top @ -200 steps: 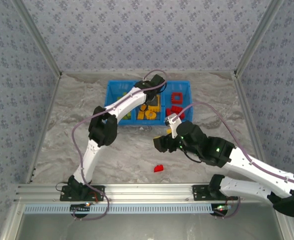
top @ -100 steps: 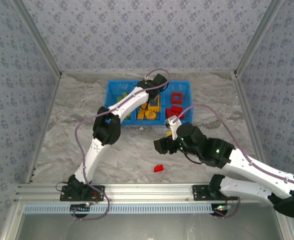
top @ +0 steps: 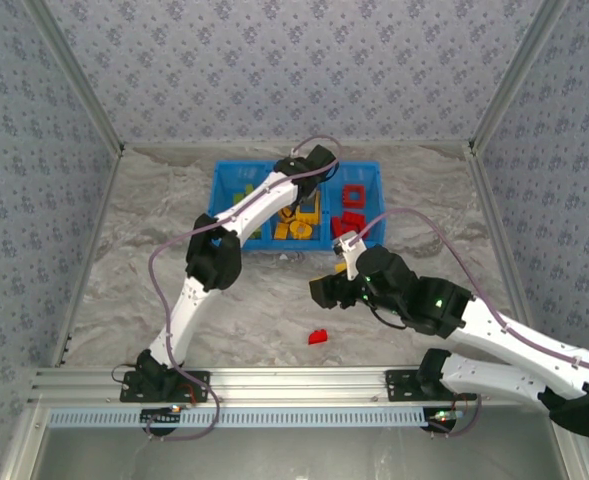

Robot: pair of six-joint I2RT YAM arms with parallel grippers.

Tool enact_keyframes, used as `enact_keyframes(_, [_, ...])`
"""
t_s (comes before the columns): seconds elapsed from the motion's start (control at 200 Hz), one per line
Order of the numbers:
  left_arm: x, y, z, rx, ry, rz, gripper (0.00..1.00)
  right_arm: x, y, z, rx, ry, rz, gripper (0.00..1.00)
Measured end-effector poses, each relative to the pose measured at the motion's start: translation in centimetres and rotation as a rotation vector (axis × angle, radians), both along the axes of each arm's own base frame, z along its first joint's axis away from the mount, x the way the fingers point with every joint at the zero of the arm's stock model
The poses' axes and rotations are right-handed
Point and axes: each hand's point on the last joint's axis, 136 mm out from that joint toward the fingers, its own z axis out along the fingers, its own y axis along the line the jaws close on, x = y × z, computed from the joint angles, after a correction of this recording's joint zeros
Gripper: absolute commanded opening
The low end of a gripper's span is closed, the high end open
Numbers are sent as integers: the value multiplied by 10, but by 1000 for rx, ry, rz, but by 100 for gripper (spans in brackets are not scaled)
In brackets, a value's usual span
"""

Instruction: Sort the legos into containers by color

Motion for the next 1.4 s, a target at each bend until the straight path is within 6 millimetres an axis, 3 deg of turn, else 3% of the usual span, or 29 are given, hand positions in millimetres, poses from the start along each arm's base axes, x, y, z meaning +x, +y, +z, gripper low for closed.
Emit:
enact_keyframes(0.095, [-6, -1, 19, -24, -12, 0, 65, -1, -3, -5, -10, 6, -4, 74])
enact_keyframes(0.225, [-33, 4, 74, -106, -56, 2, 67, -3, -6, -26, -92, 38, -16, 74])
enact_keyframes(0.37, [-103, 28, 146, -273, -97, -60, 68, -16, -3, -71, -269, 115, -5, 76])
enact_keyframes(0.49, [-175, 49, 177, -437, -113, -182, 68, -39, 5, -103, -388, 172, 49, 77])
enact_keyframes(0.555, [-211, 59, 176, -503, -94, -254, 68, -52, 9, -116, -446, 187, 81, 80])
enact_keyframes(0.645, [-257, 72, 156, -572, -23, -344, 67, -67, 9, -131, -525, 200, 127, 82])
enact_keyframes(0.765, [-302, 86, 128, -634, 74, -419, 67, -72, 3, -149, -643, 222, 157, 83])
enact_keyframes(0.849, [-326, 93, 120, -684, 121, -462, 68, -73, 0, -163, -733, 240, 174, 83])
enact_keyframes(1.149, [-377, 109, 130, -887, 154, -521, 69, -65, -1, -193, -891, 263, 230, 78])
enact_keyframes(1.399, [-390, 120, 125, -914, 185, -490, 69, -50, 2, -206, -893, 298, 244, 62])
